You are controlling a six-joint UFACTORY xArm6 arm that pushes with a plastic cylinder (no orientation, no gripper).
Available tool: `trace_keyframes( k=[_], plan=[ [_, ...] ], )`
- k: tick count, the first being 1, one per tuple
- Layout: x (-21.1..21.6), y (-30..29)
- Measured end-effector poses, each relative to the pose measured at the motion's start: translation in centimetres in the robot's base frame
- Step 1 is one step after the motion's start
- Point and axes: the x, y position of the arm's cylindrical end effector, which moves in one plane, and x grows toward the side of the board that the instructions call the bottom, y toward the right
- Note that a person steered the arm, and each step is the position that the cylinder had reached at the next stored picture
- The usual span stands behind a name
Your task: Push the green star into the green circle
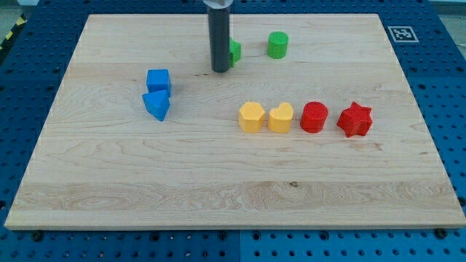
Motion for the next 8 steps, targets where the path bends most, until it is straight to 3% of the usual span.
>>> trace_keyframes(
  k=[3, 6, 8],
  plan=[
    [-3.3, 0.8],
    [-4.4, 11.3],
    [-4.4, 11.9]
  ],
)
